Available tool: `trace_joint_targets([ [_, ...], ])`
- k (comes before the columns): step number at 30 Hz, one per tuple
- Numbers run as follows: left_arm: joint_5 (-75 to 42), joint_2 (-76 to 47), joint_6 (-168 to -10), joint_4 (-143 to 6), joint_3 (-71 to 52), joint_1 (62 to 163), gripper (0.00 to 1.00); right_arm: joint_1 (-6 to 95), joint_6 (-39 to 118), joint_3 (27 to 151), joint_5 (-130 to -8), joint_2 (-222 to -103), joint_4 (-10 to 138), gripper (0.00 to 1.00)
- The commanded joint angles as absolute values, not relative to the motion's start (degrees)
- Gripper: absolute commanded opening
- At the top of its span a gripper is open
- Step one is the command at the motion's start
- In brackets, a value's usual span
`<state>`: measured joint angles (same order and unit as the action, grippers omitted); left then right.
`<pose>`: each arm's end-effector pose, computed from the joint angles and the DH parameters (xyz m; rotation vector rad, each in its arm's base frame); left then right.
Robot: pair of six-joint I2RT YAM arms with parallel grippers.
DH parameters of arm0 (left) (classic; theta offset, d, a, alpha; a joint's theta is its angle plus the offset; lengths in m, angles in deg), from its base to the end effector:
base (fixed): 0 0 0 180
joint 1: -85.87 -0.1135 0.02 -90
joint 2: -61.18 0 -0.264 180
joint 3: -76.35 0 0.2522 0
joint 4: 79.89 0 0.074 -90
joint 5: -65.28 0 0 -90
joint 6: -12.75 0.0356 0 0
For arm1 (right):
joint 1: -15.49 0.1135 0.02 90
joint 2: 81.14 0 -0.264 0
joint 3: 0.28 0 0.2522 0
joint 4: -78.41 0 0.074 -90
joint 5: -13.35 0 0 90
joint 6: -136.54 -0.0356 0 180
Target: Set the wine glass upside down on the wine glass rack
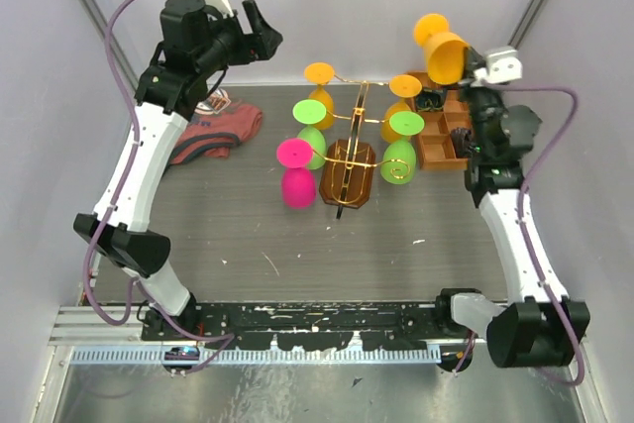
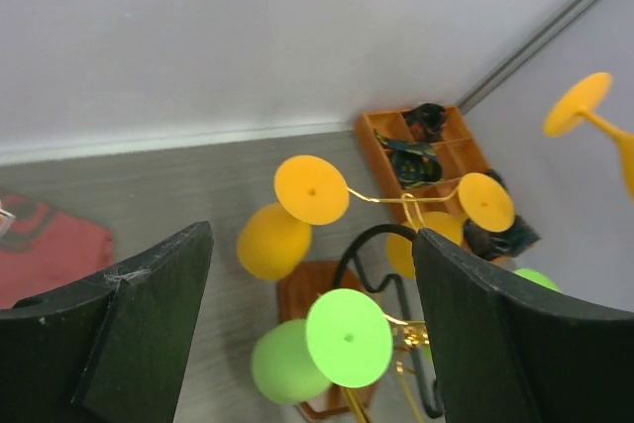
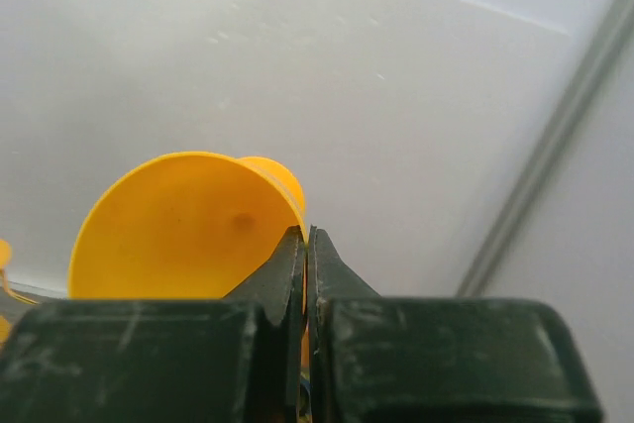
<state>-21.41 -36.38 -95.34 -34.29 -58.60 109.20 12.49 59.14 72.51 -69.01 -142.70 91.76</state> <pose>0.3330 -0.1459 0.5127 0.1236 1.7447 -0.5828 0.2409 -0.0079 0.4402 -0.2137 1.1273 -0.1657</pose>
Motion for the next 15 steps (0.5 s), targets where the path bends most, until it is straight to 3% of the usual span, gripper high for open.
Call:
trace_joint_targets([
  [1,-14.6,-33.8,-112.7,-36.8,-55.0,108.0,0.88,22.1,69.7,77.1,-69.2,-147.7,108.7,0.01],
  [7,-13.6,-28.6,-129.2,-50.0,-45.6,106.7,0.88,34.5,82.9,78.8,-72.7,-155.8,120.6,0.01],
  [15,-18.4,-23.9,-146.8,-65.7,-33.0,106.7,0.85,45.1,89.0,79.7,-76.1,-164.6,133.0,0.01],
])
